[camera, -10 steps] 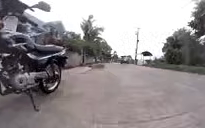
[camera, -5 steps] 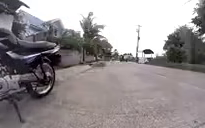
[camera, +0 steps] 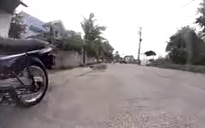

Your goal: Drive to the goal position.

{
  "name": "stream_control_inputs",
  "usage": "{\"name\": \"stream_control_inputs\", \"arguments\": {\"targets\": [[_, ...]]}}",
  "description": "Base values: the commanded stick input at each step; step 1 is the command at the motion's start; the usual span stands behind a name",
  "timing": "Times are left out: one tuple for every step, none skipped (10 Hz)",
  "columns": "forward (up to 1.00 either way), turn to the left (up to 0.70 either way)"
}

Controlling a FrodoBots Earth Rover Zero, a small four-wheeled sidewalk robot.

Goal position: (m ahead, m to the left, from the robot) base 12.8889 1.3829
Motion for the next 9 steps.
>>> {"name": "stream_control_inputs", "arguments": {"targets": [[0.70,0.00],[0.70,0.00],[0.70,0.00],[0.70,0.00],[0.70,0.00],[0.70,0.00],[0.70,0.00],[0.70,0.00],[0.70,0.00]]}}
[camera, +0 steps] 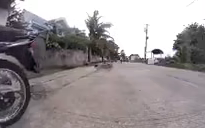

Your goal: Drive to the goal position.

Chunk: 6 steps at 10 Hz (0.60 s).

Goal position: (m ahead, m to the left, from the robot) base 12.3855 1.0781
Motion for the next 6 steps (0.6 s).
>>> {"name": "stream_control_inputs", "arguments": {"targets": [[0.70,0.00],[0.70,0.00],[0.70,0.00],[0.70,0.00],[0.70,0.00],[0.70,0.00]]}}
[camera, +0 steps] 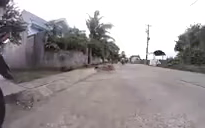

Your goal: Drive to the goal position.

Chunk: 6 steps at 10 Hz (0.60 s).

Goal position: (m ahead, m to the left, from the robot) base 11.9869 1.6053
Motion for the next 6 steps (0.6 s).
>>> {"name": "stream_control_inputs", "arguments": {"targets": [[0.70,-0.14],[0.70,-0.15],[0.70,0.00],[0.70,0.00],[0.70,0.00],[0.70,0.00]]}}
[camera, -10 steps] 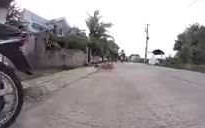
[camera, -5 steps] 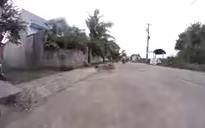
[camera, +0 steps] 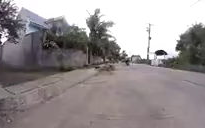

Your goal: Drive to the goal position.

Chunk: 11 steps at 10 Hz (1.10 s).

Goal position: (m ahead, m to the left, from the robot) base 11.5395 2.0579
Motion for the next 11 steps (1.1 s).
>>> {"name": "stream_control_inputs", "arguments": {"targets": [[0.70,0.00],[0.70,0.00],[0.70,0.00],[0.70,0.00],[0.70,-0.07],[0.70,-0.24],[0.70,0.00],[0.58,0.00],[0.17,0.00],[0.00,0.00],[0.00,0.00]]}}
